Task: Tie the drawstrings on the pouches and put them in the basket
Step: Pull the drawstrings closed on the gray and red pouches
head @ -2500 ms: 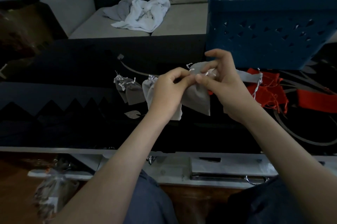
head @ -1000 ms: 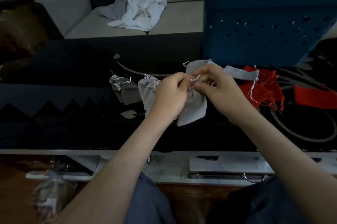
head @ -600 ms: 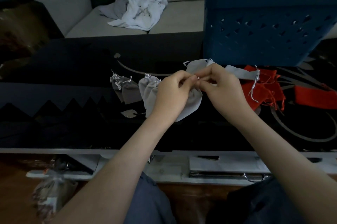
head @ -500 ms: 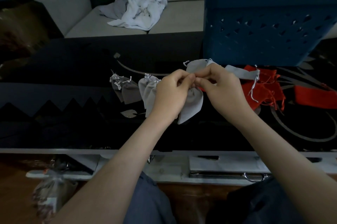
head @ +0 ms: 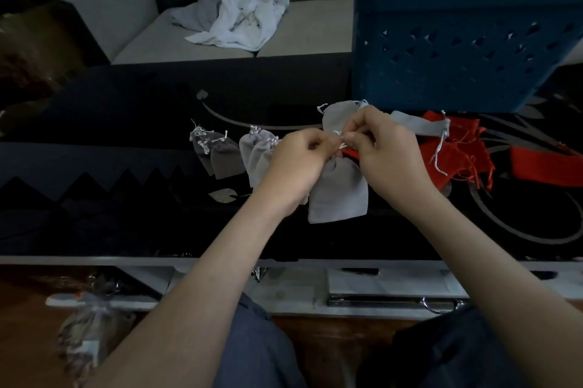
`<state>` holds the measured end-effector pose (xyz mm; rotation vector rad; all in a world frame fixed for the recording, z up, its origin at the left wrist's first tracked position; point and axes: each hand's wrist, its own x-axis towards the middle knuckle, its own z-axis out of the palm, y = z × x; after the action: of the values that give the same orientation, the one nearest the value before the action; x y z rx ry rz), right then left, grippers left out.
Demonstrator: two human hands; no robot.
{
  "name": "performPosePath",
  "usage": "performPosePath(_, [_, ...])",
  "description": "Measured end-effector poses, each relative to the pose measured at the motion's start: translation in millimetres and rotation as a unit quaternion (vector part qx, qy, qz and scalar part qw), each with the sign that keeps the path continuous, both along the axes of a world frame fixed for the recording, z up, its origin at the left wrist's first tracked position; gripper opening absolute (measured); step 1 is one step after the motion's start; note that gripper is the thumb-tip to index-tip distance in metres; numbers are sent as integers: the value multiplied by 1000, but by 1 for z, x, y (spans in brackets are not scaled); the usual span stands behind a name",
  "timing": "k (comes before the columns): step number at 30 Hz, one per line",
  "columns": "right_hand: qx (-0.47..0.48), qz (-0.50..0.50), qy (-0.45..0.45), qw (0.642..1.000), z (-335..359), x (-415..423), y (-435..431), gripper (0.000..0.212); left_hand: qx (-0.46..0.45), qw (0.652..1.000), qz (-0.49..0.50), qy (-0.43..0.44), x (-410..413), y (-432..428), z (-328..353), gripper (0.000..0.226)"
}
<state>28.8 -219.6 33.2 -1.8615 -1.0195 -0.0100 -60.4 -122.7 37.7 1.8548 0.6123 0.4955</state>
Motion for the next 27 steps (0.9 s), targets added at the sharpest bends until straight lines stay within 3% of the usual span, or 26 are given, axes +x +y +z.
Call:
performPosePath(4, [-9, 41, 68, 997, 3, 2, 0, 24, -10, 999, -24, 28, -3, 1, 0, 24])
performPosePath(8, [-1, 50, 72, 996, 11, 8, -5, 27, -56, 997, -31, 37, -7, 3, -4, 22])
performPosePath(12, [-31, 60, 138, 988, 11, 11, -9, 6, -80, 997, -3, -8, -4, 9, -5, 24])
performPosePath(15, [-66, 84, 171, 979, 6, 8, -6, 12, -71, 996, 2, -49, -2, 6, -6, 23])
performPosePath(23, [-54, 113, 253, 959, 4, 6, -3, 12, -67, 990, 18, -126, 1, -1, -7, 23])
performPosePath(27, [-35, 176, 299, 937, 10, 7, -6, 16, -125, 984, -13, -128, -2, 4, -1, 20])
